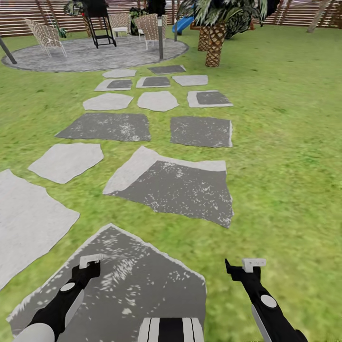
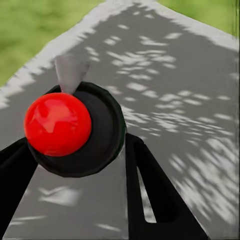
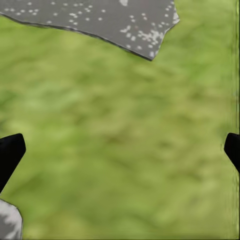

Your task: In the garden, pick up the pesticide atomizer on the floor and spray pesticide onto both trees until each tree trunk is fully covered.

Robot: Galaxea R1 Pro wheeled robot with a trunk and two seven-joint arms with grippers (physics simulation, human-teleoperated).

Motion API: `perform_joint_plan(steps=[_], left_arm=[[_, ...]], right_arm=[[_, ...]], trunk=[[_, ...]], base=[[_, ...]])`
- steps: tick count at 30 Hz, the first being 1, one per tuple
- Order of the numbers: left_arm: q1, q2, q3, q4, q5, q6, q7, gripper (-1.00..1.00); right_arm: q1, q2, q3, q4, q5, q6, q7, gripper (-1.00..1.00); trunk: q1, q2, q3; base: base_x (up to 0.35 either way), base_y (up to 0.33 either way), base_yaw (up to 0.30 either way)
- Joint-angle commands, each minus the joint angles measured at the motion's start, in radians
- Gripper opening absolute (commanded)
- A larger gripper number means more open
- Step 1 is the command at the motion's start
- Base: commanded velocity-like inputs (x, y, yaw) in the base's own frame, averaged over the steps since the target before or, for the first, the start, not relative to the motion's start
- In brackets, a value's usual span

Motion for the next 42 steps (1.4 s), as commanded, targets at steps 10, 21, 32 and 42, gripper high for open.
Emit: perform_joint_plan(steps=[10, 21, 32, 42], left_arm=[[0.066, 0.014, -0.003, 0.001, 0.011, -0.009, -0.006, -1.00], [0.149, 0.006, -0.009, 0.002, 0.009, -0.011, -0.005, -1.00], [0.216, 0.005, -0.009, 0.059, 0.008, -0.013, -0.008, -1.00], [0.216, 0.008, -0.009, 0.073, 0.008, -0.013, -0.008, -1.00]], right_arm=[[-0.001, -0.005, -0.005, -0.006, 0.012, -0.003, -0.003, 1.00], [0.052, -0.041, -0.006, 0.034, 0.030, -0.006, -0.007, 1.00], [0.171, -0.041, -0.006, 0.117, 0.027, -0.044, -0.003, 1.00], [0.171, -0.038, -0.008, 0.215, 0.025, -0.079, -0.010, 1.00]], trunk=[[-0.005, 0.002, 0.046], [-0.010, 0.005, 0.101], [-0.015, 0.007, 0.155], [-0.043, 0.057, 0.196]], base=[[0.000, 0.000, -0.279], [0.000, 0.000, -0.256], [0.000, 0.000, -0.256], [0.000, 0.000, -0.270]])
